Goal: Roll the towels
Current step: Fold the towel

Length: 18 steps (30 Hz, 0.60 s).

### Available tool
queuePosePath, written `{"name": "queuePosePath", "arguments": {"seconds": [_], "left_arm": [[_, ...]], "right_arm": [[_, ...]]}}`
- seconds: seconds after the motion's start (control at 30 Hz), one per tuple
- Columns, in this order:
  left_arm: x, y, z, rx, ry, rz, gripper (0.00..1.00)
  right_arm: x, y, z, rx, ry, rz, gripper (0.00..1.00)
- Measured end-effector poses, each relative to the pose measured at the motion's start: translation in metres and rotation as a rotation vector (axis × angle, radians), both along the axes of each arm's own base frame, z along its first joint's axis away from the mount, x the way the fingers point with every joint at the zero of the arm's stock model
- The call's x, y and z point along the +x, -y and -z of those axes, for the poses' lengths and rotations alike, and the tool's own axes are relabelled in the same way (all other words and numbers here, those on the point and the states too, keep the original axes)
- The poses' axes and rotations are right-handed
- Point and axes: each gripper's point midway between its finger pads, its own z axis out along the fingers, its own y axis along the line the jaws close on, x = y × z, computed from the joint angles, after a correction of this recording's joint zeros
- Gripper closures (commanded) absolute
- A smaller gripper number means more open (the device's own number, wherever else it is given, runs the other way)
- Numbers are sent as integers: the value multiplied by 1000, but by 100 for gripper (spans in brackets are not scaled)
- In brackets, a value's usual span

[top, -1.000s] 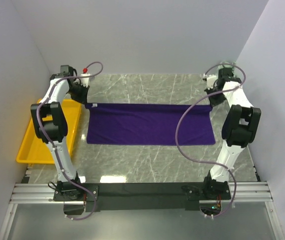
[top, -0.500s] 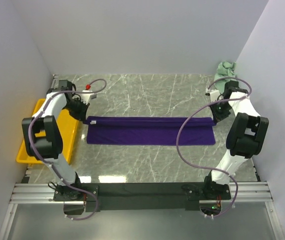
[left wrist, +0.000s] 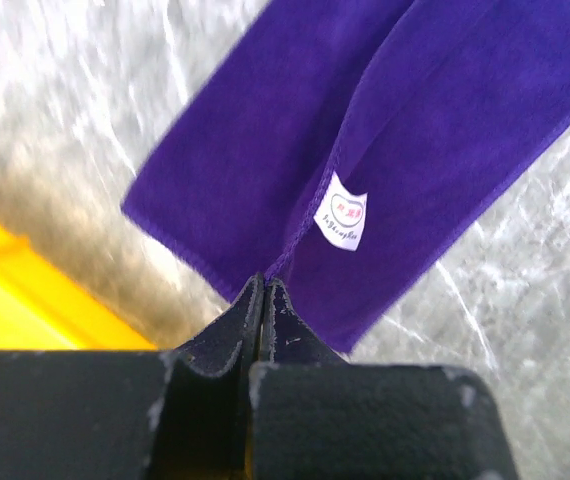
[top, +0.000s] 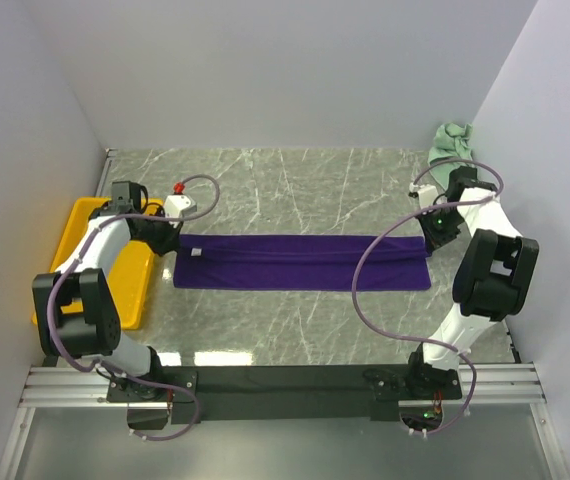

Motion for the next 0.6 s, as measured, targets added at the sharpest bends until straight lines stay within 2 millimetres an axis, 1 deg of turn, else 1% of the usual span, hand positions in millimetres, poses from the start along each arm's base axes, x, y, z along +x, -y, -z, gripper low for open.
{"name": "queuePosePath", "arguments": {"seconds": [0.13, 0.23, 0.43, 0.5, 0.6], "left_arm": [[8, 4, -3, -8, 63, 67, 99], [7, 2, 3, 20, 81, 130, 99], [-10, -8, 24, 71, 84, 232, 99], [-14, -11, 29, 80, 81, 251, 99], [-19, -11, 34, 88, 77, 272, 97]], "right_arm": [[-1, 2, -2, -3, 11, -15, 100], [-7, 5, 0, -7, 7, -25, 100], [-26, 10, 15, -11, -41, -46, 100], [-33, 9, 20, -10, -62, -55, 100], [-39, 10, 26, -18, -78, -66, 100]]}}
